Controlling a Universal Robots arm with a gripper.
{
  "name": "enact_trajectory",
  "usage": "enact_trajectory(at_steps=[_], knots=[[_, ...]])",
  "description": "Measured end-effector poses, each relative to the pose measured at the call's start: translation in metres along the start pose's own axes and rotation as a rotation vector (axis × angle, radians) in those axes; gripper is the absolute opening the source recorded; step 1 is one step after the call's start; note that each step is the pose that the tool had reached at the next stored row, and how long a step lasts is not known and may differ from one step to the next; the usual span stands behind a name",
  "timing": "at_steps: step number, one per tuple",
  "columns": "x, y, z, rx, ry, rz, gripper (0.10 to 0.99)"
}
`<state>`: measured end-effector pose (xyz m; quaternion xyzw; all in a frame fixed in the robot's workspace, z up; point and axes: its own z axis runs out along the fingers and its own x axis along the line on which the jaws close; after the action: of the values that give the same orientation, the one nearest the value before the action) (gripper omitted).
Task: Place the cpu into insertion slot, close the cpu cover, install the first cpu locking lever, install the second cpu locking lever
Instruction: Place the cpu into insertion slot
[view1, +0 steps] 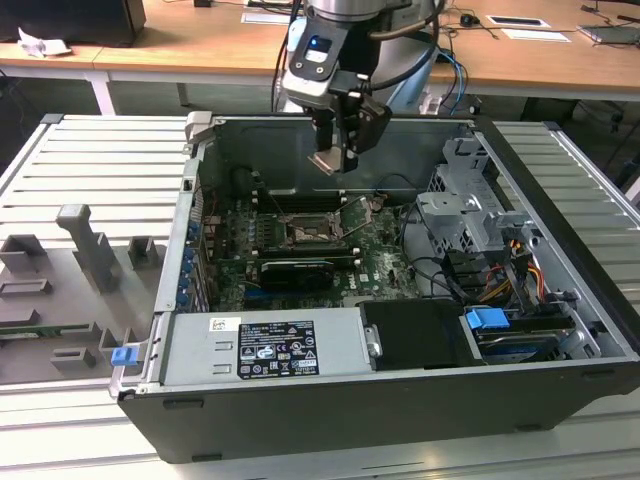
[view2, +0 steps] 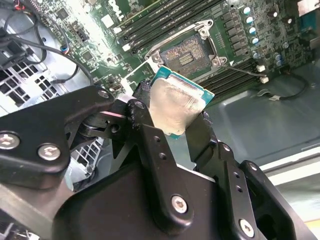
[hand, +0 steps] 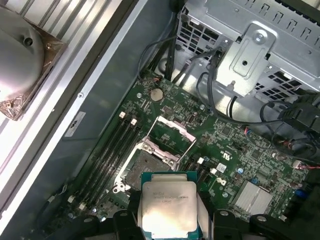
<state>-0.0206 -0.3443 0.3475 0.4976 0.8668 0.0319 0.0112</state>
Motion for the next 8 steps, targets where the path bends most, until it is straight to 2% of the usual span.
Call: enact_trajectory(at_steps=[3, 8], knots=[[0.0000, 0.0000, 0.0005, 0.000, -0.0019, 0.029, 0.525], [0.0000, -0.0001, 0.0024, -0.002, -0.0090, 0.135, 0.525]])
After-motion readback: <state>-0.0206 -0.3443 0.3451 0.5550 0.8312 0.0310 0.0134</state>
